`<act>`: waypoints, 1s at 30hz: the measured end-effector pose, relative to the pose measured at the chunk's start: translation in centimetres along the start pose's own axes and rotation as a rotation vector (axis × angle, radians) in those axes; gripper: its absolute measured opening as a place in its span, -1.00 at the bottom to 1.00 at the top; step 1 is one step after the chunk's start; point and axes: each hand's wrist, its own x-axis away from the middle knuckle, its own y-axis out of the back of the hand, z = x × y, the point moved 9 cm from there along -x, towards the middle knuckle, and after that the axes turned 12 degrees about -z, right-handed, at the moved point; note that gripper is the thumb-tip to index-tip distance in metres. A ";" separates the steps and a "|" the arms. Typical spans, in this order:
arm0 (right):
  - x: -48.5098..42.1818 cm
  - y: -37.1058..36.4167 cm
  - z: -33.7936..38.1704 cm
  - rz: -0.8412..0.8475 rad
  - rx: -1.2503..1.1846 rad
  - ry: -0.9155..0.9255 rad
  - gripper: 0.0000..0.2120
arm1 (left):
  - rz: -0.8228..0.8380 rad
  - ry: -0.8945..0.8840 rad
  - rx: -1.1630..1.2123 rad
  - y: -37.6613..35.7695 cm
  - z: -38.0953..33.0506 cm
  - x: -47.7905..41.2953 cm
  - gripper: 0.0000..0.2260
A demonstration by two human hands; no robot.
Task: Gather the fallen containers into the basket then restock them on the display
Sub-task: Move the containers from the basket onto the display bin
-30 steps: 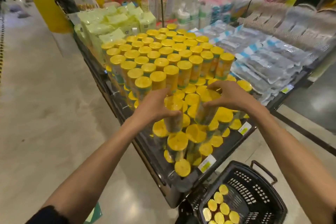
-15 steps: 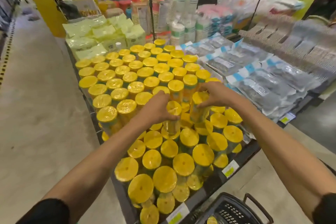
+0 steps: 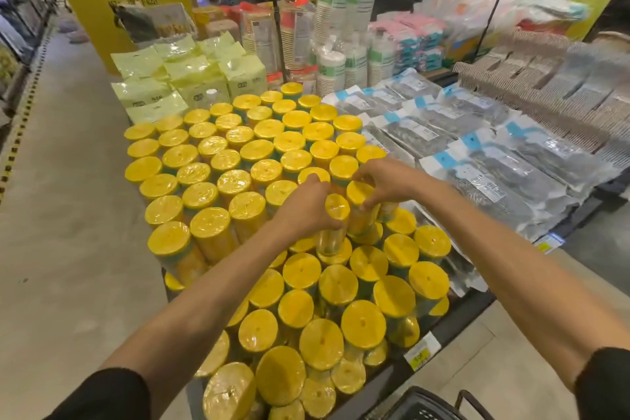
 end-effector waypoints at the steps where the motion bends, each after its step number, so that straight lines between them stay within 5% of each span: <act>1: -0.1 -0.1 -0.1 0.005 0.006 0.008 -0.27 | -0.008 0.006 0.002 -0.2 -0.1 -0.2 -0.42; 21: -1.4 -1.7 -1.8 -0.012 0.001 0.021 -0.27 | -0.063 0.019 -0.117 -1.5 0.4 -1.6 -0.39; 30: 1.0 -1.3 -1.4 -0.049 0.003 -0.117 -0.27 | -0.053 -0.034 -0.036 -0.7 0.2 0.4 -0.35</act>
